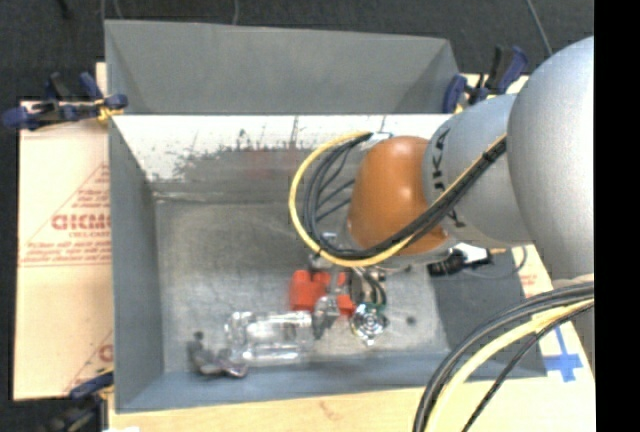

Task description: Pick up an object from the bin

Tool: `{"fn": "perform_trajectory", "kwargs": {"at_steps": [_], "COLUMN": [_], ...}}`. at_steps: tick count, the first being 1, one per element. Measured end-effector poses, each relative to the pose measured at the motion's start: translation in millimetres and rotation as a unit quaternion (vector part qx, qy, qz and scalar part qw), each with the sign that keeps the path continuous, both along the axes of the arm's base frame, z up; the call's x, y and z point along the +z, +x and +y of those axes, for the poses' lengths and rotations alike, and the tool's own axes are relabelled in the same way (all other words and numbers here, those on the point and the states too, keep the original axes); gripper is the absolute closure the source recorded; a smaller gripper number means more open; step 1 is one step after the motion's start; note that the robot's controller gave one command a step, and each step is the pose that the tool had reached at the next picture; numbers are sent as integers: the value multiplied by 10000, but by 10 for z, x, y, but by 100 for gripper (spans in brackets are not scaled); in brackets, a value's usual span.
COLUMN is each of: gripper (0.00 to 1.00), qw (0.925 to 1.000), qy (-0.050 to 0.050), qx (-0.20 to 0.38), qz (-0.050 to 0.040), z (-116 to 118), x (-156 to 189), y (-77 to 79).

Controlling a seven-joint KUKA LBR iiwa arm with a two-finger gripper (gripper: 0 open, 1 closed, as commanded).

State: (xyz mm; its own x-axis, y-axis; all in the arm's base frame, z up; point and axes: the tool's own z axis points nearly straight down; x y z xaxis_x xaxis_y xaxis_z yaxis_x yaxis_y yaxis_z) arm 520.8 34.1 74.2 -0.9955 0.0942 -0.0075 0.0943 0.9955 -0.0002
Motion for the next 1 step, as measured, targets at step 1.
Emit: {"fn": "perform_trajectory", "kwargs": {"at_steps": [1], "gripper": [100], "qw": [10000], "qy": [2], "qx": [7], "qz": [-47], "z": [0], "x": [26], "y": [30]}}
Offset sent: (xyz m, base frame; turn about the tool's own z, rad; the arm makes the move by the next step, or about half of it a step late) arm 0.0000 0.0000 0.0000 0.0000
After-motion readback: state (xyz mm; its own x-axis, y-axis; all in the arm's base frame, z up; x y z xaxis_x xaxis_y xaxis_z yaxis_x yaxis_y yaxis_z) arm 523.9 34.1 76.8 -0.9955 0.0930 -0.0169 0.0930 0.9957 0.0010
